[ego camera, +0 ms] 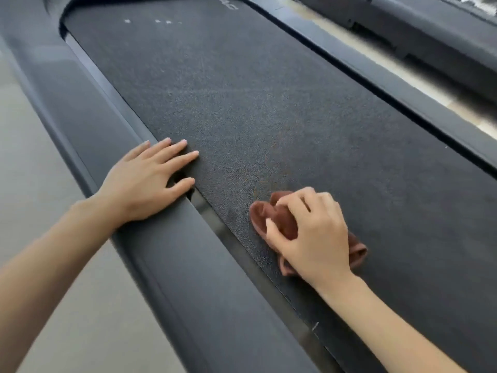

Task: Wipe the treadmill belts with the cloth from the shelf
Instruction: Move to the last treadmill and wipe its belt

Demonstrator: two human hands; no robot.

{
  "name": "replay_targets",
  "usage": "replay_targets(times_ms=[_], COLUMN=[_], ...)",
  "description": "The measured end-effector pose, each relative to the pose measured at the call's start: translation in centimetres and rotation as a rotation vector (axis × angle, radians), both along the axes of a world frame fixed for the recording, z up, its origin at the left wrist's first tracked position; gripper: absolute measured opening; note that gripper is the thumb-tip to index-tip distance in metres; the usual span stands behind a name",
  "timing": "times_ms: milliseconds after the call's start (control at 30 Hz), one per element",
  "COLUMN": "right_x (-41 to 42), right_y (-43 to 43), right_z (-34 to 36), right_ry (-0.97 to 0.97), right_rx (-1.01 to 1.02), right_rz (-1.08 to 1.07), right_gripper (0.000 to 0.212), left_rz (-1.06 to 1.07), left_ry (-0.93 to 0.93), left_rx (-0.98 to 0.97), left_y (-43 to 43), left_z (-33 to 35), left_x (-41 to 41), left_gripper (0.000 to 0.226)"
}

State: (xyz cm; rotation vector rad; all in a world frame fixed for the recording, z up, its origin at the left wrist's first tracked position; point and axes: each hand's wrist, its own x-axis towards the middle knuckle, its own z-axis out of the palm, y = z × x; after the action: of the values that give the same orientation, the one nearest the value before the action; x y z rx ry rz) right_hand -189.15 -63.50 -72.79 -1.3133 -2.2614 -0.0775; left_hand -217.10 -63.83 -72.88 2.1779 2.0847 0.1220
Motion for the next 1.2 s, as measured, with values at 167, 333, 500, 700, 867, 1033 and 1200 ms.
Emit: replay_targets(times_ms=[167,333,500,700,867,1033,1200], right_x=[-0.1,-5.7,-12.2,-10.8,-2.6,-1.2,-7.1], right_y=[-4.3,1.6,9.9,8.2,-2.0,-3.5,2.0], right_z=[-0.1,-0.3,-0.3,0.1,0.4,-0.3,-0.2], right_ry=[0.026,0.057,-0.013,0.073,0.113,0.073,0.103], right_rx=[0.022,0.038,0.051,-0.032,-0.022,-0.004,0.008], right_rz=[0.086,0.126,0.046,0.179,0.336,0.268,0.152], right_gripper=[0.017,0.021,0.028,0.024,0.015,0.017,0.037], left_rz=[0.025,0.13,0.194,0.102,0.107,0.126,0.168], left_ry=[0.024,-0.059,-0.017,-0.006,0.02,0.01,0.06], left_rx=[0.018,0.111,0.105,0.052,0.037,0.046,0.017], left_y=[-0.4,0.2,0.4,0.4,0.3,0.1,0.0], left_z=[-0.1,-0.5,-0.6,-0.4,-0.4,-0.2,0.0], left_x=[0.3,0.2,0.2,-1.6,-1.4,-1.3,-1.2], left_gripper=[0.081,0.077,0.067,0.074,0.073,0.073,0.078])
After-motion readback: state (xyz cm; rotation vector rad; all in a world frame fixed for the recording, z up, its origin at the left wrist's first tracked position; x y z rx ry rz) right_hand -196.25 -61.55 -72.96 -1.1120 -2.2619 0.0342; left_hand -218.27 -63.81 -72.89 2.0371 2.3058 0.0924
